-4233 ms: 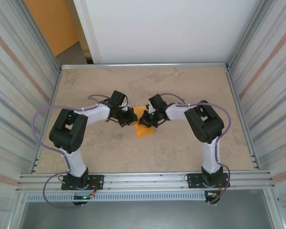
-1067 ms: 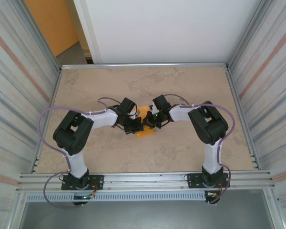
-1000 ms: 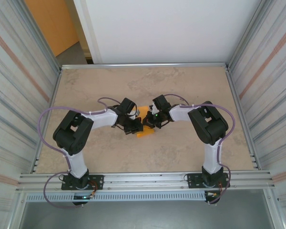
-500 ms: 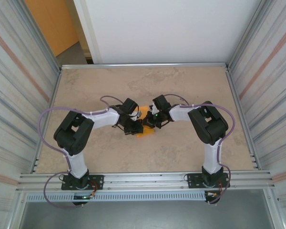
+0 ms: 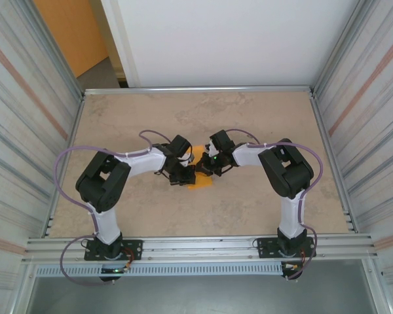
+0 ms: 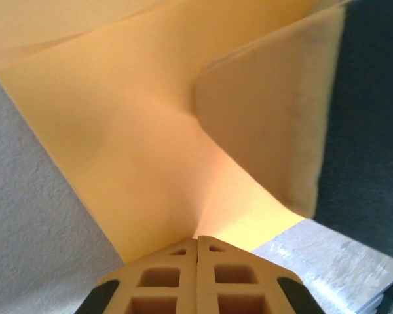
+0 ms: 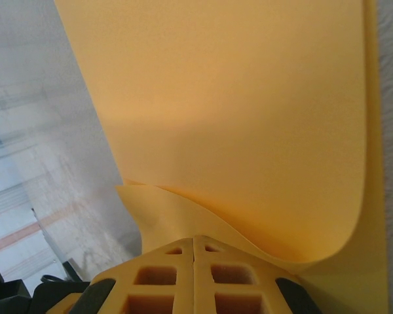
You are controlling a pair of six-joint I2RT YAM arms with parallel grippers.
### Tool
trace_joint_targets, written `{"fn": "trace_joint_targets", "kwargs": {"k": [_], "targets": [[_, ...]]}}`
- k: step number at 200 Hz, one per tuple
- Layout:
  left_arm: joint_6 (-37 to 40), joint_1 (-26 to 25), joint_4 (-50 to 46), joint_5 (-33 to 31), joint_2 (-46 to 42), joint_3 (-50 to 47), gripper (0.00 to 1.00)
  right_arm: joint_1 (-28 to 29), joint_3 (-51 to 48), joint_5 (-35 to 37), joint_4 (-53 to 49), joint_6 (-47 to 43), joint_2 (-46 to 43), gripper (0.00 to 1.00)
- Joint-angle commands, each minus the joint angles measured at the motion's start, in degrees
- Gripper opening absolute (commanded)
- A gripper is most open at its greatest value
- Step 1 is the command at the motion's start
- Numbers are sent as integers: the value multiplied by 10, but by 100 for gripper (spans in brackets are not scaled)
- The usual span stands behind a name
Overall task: Fold a paper plane with a square sheet of paper (pick it up from the middle)
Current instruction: Fold the triangle a second time at the center of the table.
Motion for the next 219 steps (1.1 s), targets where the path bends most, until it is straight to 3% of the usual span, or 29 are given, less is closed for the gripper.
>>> {"fn": "trace_joint_targets", "kwargs": {"k": [1,75,111,176,219], "targets": [[18,-2,-27,-17,10,12,3,-2,-32,95,-98,17,70,0],[25,-2,-32,-17,17,4,2,-4,-31,96,-104,14,72,0],[15,10,14,15,1,-48,2,-5,-32,98,-111,11,75,0],[-2,28,80,52,-57,-157,3,-8,-34,104,-122,4,81,0],[-4,35,90,62,-125,-135,2,-7,-33,104,-123,2,79,0]]}}
